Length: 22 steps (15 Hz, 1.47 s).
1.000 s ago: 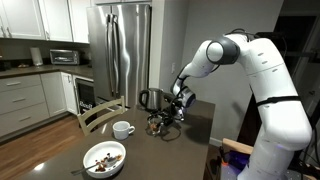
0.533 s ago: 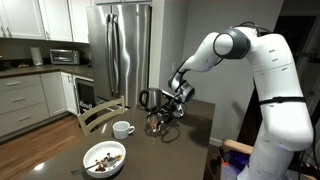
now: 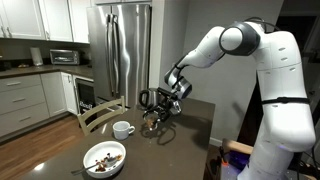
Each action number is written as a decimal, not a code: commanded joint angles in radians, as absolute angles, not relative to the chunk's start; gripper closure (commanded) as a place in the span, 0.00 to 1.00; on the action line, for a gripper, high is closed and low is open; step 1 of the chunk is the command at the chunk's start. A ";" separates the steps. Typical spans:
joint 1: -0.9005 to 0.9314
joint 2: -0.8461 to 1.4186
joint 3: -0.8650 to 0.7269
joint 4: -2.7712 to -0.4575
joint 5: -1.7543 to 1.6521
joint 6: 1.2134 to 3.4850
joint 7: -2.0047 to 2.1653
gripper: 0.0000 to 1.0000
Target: Pick up the glass cup and pour some of it's content into the bowl
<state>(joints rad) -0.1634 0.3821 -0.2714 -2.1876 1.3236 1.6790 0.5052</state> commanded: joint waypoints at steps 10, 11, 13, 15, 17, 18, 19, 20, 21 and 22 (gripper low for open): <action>-0.072 0.295 -0.189 -2.152 1.291 1.949 0.601 0.41; -0.068 0.292 -0.183 -2.149 1.284 1.954 0.611 0.41; -0.062 0.286 -0.173 -2.144 1.271 1.957 0.632 0.41; -0.054 0.278 -0.166 -2.140 1.250 1.963 0.649 0.41; -0.049 0.269 -0.157 -2.137 1.230 1.972 0.660 0.41; -0.047 0.266 -0.154 -2.135 1.217 1.975 0.667 0.41; -0.042 0.262 -0.151 -2.135 1.204 1.983 0.669 0.41; -0.037 0.259 -0.148 -2.135 1.197 1.993 0.668 0.41; -0.031 0.255 -0.142 -2.139 1.193 2.009 0.659 0.41; -0.026 0.252 -0.135 -2.142 1.188 2.026 0.648 0.41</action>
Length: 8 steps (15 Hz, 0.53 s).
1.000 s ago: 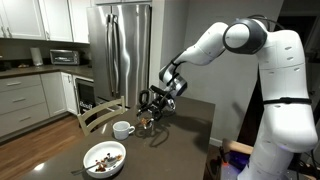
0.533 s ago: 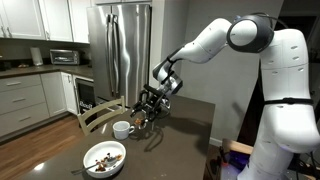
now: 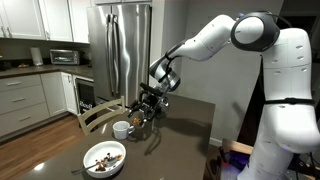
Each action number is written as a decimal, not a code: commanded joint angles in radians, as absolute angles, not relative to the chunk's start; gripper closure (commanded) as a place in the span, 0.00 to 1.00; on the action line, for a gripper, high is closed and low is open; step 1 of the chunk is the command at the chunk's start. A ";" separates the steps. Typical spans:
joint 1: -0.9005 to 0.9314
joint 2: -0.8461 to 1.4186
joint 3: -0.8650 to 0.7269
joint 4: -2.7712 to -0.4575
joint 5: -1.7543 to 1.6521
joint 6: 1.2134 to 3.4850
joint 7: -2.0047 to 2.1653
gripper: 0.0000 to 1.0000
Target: Pick up the glass cup and pour some of it's content into the bowl
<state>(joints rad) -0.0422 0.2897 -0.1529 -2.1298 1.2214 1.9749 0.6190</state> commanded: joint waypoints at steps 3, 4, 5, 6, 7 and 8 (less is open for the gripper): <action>-0.008 0.239 -0.111 -2.153 1.195 2.081 0.615 0.41; -0.001 0.235 -0.102 -2.157 1.198 2.098 0.607 0.41; 0.004 0.231 -0.095 -2.158 1.198 2.107 0.609 0.41; 0.008 0.226 -0.087 -2.159 1.201 2.114 0.606 0.41; 0.011 0.219 -0.080 -2.162 1.208 2.120 0.598 0.41; 0.013 0.209 -0.073 -2.169 1.213 2.127 0.584 0.41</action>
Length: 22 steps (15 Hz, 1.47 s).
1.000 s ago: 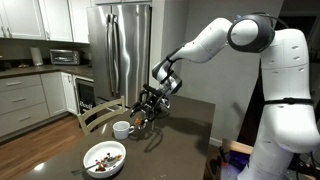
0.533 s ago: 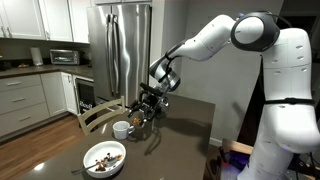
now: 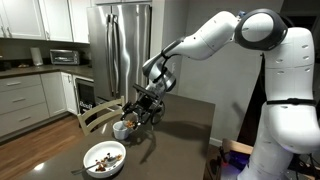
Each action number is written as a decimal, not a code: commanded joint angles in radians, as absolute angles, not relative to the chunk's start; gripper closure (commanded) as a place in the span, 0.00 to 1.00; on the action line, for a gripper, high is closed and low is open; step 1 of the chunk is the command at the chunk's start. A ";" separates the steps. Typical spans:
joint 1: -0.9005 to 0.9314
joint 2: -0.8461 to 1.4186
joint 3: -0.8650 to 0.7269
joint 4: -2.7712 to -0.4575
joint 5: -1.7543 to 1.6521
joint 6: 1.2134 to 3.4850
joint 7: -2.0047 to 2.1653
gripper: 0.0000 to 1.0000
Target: Pick up the glass cup and pour some of it's content into the bowl
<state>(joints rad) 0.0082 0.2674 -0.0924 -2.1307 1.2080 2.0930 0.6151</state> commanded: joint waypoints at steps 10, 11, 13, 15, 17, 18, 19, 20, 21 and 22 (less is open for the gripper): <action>0.008 0.114 -0.044 -2.254 1.290 2.108 0.400 0.41; 0.008 0.112 -0.041 -2.262 1.309 2.104 0.378 0.41; 0.010 0.117 -0.035 -2.271 1.343 2.102 0.337 0.41; 0.013 0.131 -0.027 -2.275 1.370 2.105 0.299 0.41; 0.016 0.142 -0.018 -2.278 1.395 2.103 0.261 0.41; 0.017 0.148 -0.014 -2.277 1.407 2.102 0.241 0.41; 0.018 0.152 -0.011 -2.277 1.416 2.102 0.227 0.41; 0.016 0.157 -0.010 -2.276 1.413 2.087 0.236 0.41; 0.010 0.159 -0.013 -2.276 1.399 2.059 0.275 0.41; 0.016 0.164 -0.014 -2.269 1.378 2.090 0.273 0.16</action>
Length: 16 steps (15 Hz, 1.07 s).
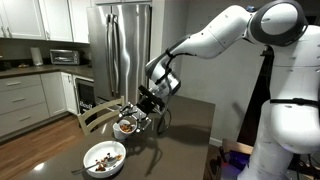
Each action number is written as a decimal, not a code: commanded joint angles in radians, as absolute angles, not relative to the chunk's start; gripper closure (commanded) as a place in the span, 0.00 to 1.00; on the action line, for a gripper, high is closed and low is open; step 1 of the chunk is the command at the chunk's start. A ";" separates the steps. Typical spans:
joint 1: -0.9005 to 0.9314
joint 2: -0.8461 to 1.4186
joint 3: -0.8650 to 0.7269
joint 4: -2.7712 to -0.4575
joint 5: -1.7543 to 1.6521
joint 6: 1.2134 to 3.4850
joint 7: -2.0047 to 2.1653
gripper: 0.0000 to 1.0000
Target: Pick up the glass cup and pour some of it's content into the bowl
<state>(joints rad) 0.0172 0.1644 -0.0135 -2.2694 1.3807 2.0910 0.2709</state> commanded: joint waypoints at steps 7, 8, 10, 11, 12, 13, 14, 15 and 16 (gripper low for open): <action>0.037 0.162 0.003 -2.279 1.398 2.149 0.151 0.41; 0.042 0.161 0.009 -2.278 1.403 2.167 0.119 0.41; 0.055 0.163 0.021 -2.277 1.415 2.205 0.056 0.41; 0.061 0.166 0.029 -2.277 1.423 2.223 0.029 0.41; 0.067 0.168 0.035 -2.276 1.430 2.236 0.008 0.41; 0.073 0.172 0.041 -2.273 1.436 2.251 -0.011 0.41; 0.078 0.175 0.045 -2.271 1.440 2.261 -0.027 0.41; 0.083 0.181 0.050 -2.266 1.445 2.272 -0.037 0.41; 0.085 0.185 0.054 -2.263 1.450 2.278 -0.047 0.41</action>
